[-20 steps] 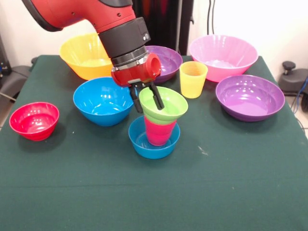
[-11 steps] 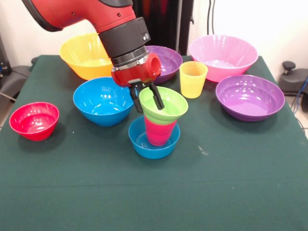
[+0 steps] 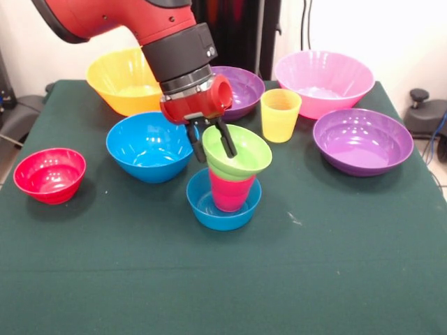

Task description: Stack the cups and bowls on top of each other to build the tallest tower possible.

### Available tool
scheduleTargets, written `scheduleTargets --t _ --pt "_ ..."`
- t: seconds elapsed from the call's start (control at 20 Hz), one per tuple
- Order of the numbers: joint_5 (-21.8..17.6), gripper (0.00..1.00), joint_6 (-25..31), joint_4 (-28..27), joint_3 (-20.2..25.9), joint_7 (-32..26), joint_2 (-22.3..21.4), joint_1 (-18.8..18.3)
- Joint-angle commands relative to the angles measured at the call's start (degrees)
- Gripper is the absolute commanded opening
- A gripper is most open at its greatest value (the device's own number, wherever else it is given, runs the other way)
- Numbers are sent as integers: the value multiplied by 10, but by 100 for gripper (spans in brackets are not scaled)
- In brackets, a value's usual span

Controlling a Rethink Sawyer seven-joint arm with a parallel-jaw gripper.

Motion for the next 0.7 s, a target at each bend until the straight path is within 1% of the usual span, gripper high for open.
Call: scheduleTargets --t 0.05,0.1,0.25,0.3,0.45,0.7 --pt "-21 100 106 23 -4 -45 -94 23" --pt "-19 100 116 22 -8 -45 -104 27" --pt "-32 100 137 11 -35 -47 -134 49" --pt "-33 100 142 12 -35 -47 -142 49" --pt "-38 100 147 11 -30 -51 -141 44" --pt "-32 100 154 21 -14 -53 -150 31"
